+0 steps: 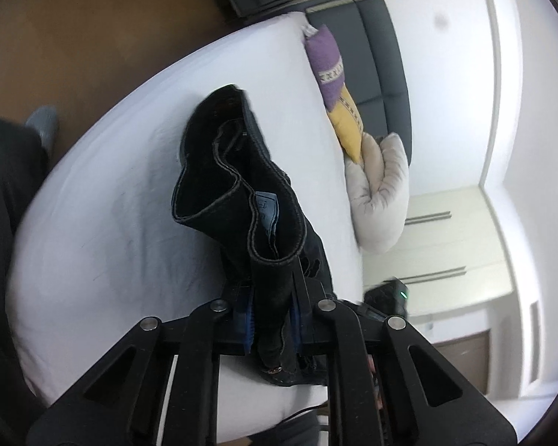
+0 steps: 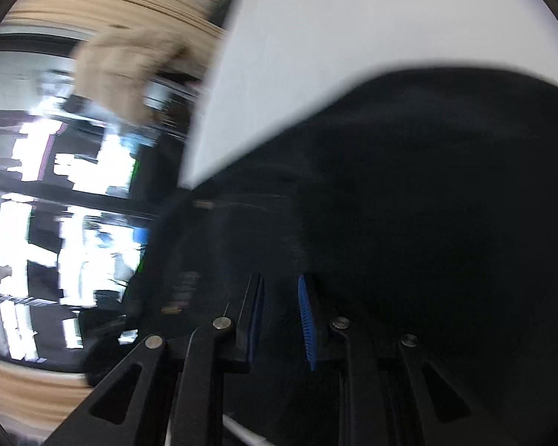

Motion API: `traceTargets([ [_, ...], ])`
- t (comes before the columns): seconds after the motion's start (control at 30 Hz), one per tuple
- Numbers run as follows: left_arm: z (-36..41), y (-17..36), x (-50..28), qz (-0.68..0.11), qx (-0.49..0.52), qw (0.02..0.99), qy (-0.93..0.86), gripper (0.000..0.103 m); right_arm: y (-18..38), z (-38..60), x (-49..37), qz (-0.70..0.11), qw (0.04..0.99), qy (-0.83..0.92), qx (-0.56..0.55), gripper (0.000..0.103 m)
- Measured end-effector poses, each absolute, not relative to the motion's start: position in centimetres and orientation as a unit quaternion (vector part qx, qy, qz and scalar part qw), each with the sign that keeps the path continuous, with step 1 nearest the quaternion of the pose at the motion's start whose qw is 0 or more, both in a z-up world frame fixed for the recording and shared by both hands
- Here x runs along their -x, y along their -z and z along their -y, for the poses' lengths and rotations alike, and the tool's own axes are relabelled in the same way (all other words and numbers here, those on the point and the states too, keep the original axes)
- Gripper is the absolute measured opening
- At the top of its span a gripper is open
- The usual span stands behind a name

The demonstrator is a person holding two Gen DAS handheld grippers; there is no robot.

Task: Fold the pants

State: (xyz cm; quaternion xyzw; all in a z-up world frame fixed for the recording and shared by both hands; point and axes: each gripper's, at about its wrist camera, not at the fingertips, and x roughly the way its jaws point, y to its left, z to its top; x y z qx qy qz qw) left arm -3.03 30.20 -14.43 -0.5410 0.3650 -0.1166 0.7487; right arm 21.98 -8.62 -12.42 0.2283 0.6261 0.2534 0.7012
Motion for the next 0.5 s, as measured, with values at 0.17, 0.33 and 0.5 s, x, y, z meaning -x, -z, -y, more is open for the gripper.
traceTargets([
  [0.17, -28.5, 12.2, 1.5, -0.372, 0.490, 0.779, 0.122, 0.013, 14.1, 9.2, -22.1, -0.635, 0.701, -0.227, -0.233, 0.000],
  [0.33, -25.4, 9.8, 0.1, -0.379, 0.434, 0.807, 0.130, 0.012, 14.4, 9.5, -21.3, -0.624, 0.711, -0.224, -0.233, 0.000],
  [0.5, -21.1, 4.9, -2.0, -0.382, 0.359, 0.837, 0.157, 0.012, 14.1, 10.9, -21.0, -0.612, 0.703, -0.249, -0.263, 0.002],
])
